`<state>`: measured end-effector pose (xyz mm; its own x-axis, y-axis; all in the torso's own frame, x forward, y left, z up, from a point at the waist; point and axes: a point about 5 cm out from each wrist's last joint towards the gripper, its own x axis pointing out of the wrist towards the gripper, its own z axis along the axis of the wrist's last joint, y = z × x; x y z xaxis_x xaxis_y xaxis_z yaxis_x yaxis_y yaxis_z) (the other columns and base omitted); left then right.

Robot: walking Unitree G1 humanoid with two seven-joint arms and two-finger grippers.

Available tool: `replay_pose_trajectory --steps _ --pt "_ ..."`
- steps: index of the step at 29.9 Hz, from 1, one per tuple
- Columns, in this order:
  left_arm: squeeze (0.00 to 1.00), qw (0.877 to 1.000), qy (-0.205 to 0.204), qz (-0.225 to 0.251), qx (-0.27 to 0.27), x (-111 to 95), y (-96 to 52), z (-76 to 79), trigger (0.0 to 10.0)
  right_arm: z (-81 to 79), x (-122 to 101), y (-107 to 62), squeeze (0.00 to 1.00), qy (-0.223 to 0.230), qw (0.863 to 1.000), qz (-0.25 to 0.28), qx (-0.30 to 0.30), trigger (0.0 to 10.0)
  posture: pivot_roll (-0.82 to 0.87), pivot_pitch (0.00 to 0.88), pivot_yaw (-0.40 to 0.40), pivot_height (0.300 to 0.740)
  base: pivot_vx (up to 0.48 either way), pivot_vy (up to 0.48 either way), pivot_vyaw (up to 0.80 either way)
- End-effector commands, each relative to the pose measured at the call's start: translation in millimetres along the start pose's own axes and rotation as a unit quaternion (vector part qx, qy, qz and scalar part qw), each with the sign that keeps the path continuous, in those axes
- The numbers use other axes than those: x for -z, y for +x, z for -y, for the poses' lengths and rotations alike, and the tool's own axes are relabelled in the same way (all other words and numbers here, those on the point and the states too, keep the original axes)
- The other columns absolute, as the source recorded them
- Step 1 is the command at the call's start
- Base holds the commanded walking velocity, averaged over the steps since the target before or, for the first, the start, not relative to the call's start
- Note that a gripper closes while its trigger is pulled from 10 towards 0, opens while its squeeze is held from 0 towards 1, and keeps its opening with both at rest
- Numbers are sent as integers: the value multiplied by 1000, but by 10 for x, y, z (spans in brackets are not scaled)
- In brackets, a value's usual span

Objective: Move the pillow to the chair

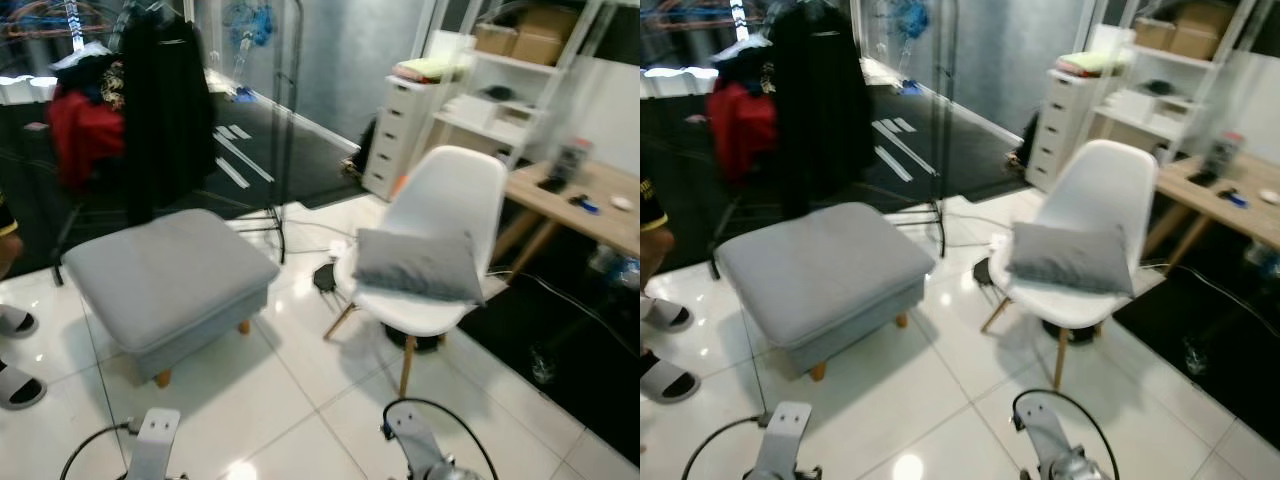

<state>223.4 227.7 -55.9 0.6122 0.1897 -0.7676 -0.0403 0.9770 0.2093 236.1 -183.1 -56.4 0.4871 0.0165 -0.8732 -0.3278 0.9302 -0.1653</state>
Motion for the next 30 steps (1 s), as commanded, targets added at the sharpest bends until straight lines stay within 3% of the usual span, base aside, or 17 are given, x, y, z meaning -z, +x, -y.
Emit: replay_pose_trajectory --steps 1,8,30 --pt "0 1000 2 1 6 -6 1 36 10000 39 3 -5 0 2 1000 0 6 10000 -93 0 -73 740 0 0 -738" --pt "0 1000 3 1 6 -7 1 45 10000 41 -6 -5 0 2 1000 5 8 10000 -92 0 -74 740 0 0 -694" --pt "0 1000 -3 -4 8 53 -6 44 10000 29 9 -4 0 14 1000 13 2 10000 -92 0 -74 740 0 0 0"
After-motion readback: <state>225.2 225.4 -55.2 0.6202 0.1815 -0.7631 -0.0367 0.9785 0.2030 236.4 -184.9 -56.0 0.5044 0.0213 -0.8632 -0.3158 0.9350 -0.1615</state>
